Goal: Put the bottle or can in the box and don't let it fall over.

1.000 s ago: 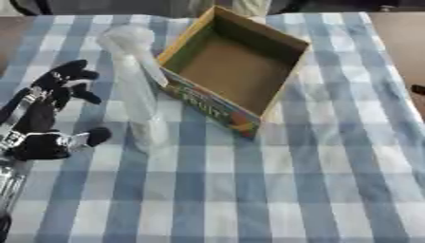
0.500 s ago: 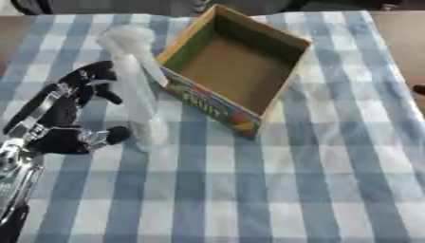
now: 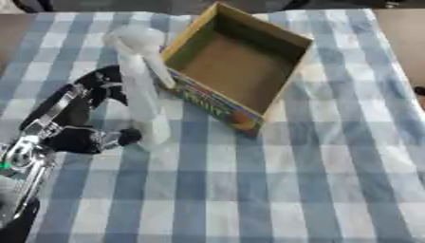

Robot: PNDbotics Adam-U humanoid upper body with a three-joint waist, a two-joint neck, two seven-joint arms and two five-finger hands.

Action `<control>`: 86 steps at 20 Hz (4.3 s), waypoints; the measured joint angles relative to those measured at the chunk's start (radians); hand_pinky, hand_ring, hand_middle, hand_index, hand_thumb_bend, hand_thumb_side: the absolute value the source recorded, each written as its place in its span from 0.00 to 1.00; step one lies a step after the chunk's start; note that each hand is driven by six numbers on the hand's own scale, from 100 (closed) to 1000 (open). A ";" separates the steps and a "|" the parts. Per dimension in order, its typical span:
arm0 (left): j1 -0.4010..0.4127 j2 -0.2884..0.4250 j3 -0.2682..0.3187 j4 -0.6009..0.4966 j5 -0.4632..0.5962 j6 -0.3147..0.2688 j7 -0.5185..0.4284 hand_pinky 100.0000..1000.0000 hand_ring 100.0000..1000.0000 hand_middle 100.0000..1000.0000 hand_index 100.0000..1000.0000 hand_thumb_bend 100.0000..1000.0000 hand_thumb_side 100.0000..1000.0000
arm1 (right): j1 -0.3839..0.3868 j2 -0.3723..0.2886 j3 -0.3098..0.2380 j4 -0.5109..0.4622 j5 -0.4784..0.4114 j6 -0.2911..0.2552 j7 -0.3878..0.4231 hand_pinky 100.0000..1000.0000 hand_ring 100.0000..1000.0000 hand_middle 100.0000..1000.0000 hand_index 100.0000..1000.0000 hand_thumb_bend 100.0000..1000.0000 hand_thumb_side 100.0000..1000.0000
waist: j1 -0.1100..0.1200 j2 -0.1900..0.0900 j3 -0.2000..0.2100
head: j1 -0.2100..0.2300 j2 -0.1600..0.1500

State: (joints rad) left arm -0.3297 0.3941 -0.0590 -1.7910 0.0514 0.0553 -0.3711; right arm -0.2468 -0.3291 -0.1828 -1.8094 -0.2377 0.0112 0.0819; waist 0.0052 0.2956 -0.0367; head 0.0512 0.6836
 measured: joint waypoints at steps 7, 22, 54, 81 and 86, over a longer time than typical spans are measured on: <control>-0.005 -0.007 -0.009 0.002 -0.014 -0.004 -0.007 1.00 0.61 0.75 0.92 0.70 0.19 | 0.000 0.004 0.000 0.000 0.002 0.001 0.002 0.78 1.00 1.00 0.89 0.00 0.60 | 0.000 0.006 -0.004 | 0.001 0.000; 0.013 -0.007 -0.007 -0.022 -0.017 -0.001 -0.007 1.00 0.60 0.75 0.92 0.69 0.18 | 0.000 0.008 0.000 0.000 0.004 0.001 0.002 0.78 1.00 1.00 0.89 0.00 0.61 | -0.001 0.007 -0.003 | 0.009 -0.008; 0.042 -0.009 0.004 -0.047 -0.057 0.054 0.129 1.00 0.63 0.77 0.95 0.71 0.20 | 0.001 0.017 0.000 0.000 0.006 0.000 0.004 0.79 1.00 1.00 0.89 0.00 0.63 | -0.006 0.016 -0.001 | 0.013 -0.029; 0.001 -0.017 -0.060 -0.058 -0.182 0.149 0.213 1.00 0.65 0.77 0.94 0.75 0.24 | 0.001 0.021 0.000 0.007 0.009 0.002 0.009 0.79 1.00 1.00 0.89 0.00 0.65 | -0.007 0.018 -0.005 | 0.048 -0.035; -0.004 -0.018 -0.063 -0.057 -0.183 0.161 0.215 1.00 0.65 0.77 0.92 0.75 0.24 | 0.001 0.025 0.000 0.007 0.009 0.003 0.010 0.79 1.00 1.00 0.89 0.00 0.65 | -0.007 0.019 -0.005 | 0.049 -0.035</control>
State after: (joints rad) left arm -0.3336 0.3766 -0.1224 -1.8479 -0.1320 0.2159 -0.1559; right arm -0.2455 -0.3037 -0.1832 -1.8026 -0.2288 0.0140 0.0920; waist -0.0017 0.3149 -0.0416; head 0.1000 0.6481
